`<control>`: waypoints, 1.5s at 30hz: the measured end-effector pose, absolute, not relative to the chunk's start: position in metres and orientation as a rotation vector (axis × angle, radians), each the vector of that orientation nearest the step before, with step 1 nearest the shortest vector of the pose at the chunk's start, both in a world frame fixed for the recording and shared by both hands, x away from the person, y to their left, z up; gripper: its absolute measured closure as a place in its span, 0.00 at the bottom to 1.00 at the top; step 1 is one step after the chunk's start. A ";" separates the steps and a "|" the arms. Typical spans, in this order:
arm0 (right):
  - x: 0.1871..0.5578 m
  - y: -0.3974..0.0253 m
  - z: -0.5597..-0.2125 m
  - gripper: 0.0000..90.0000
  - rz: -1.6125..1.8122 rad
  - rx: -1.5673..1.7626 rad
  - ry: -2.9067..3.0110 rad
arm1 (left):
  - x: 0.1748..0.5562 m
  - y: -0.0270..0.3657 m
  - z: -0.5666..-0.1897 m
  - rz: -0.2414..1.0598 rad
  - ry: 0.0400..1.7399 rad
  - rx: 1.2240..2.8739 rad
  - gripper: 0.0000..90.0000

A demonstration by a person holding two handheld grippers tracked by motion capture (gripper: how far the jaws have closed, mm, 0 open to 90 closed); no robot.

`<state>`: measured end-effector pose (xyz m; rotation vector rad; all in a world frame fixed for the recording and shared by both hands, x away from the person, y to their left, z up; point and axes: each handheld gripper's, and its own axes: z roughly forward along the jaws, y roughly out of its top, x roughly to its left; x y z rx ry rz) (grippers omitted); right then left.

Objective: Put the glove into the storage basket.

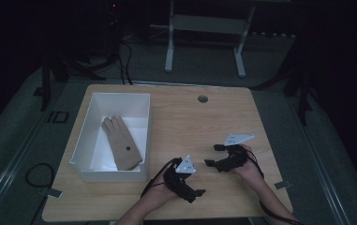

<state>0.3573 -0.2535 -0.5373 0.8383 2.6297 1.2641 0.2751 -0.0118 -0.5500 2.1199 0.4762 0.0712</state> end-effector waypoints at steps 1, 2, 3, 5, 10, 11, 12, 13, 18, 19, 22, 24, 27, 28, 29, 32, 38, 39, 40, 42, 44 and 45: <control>0.356 -0.256 -0.540 0.17 1.250 0.845 2.631 | 0.275 -0.012 -0.551 0.068 0.474 2.117 0.03; 0.356 -0.256 -0.540 0.17 1.250 0.845 2.631 | 0.275 -0.012 -0.551 0.068 0.474 2.117 0.03; 0.355 -0.258 -0.541 0.17 1.248 0.848 2.631 | 0.275 -0.015 -0.553 0.071 0.462 2.120 0.03; 0.352 -0.264 -0.547 0.16 1.223 0.859 2.626 | 0.275 -0.017 -0.554 0.085 0.451 2.127 0.03; 0.346 -0.274 -0.552 0.16 1.255 0.876 2.587 | 0.277 -0.018 -0.560 0.078 0.465 2.125 0.03; 0.345 -0.276 -0.552 0.16 1.266 0.880 2.578 | 0.277 -0.019 -0.561 0.075 0.469 2.127 0.03; 0.343 -0.278 -0.553 0.16 1.269 0.878 2.569 | 0.277 -0.019 -0.561 0.067 0.468 2.124 0.03; 0.342 -0.280 -0.553 0.16 1.268 0.871 2.559 | 0.277 -0.019 -0.562 0.065 0.470 2.125 0.03; 0.336 -0.288 -0.558 0.16 1.260 0.892 2.546 | 0.276 -0.019 -0.566 0.050 0.468 2.127 0.03; 0.336 -0.289 -0.559 0.16 1.258 0.896 2.546 | 0.275 -0.019 -0.566 0.049 0.469 2.128 0.03; 0.333 -0.293 -0.561 0.15 1.250 0.903 2.538 | 0.272 -0.018 -0.568 0.045 0.465 2.133 0.03; 0.332 -0.297 -0.560 0.15 1.247 0.907 2.527 | 0.271 -0.017 -0.568 0.041 0.463 2.132 0.03; 0.331 -0.302 -0.561 0.15 1.245 0.930 2.500 | 0.269 -0.015 -0.569 0.043 0.469 2.130 0.03; 0.331 -0.304 -0.561 0.15 1.239 0.939 2.499 | 0.268 -0.015 -0.569 0.040 0.468 2.128 0.03; 0.331 -0.305 -0.562 0.15 1.226 0.937 2.500 | 0.267 -0.014 -0.570 0.039 0.469 2.129 0.03; 0.330 -0.306 -0.563 0.15 1.206 0.935 2.500 | 0.266 -0.013 -0.569 0.056 0.468 2.133 0.03; 0.330 -0.307 -0.563 0.15 1.213 0.925 2.472 | 0.262 -0.009 -0.572 0.057 0.472 2.125 0.03; 0.330 -0.307 -0.563 0.15 1.208 0.928 2.469 | 0.262 -0.009 -0.573 0.061 0.473 2.123 0.03; 0.330 -0.307 -0.563 0.15 1.207 0.927 2.464 | 0.262 -0.009 -0.573 0.064 0.469 2.126 0.03; 0.330 -0.307 -0.563 0.15 1.207 0.931 2.466 | 0.261 -0.009 -0.573 0.065 0.468 2.118 0.03; 0.330 -0.307 -0.563 0.15 1.202 0.933 2.462 | 0.261 -0.009 -0.573 0.067 0.466 2.116 0.03; 0.330 -0.306 -0.563 0.15 1.199 0.934 2.464 | 0.261 -0.009 -0.573 0.069 0.465 2.118 0.03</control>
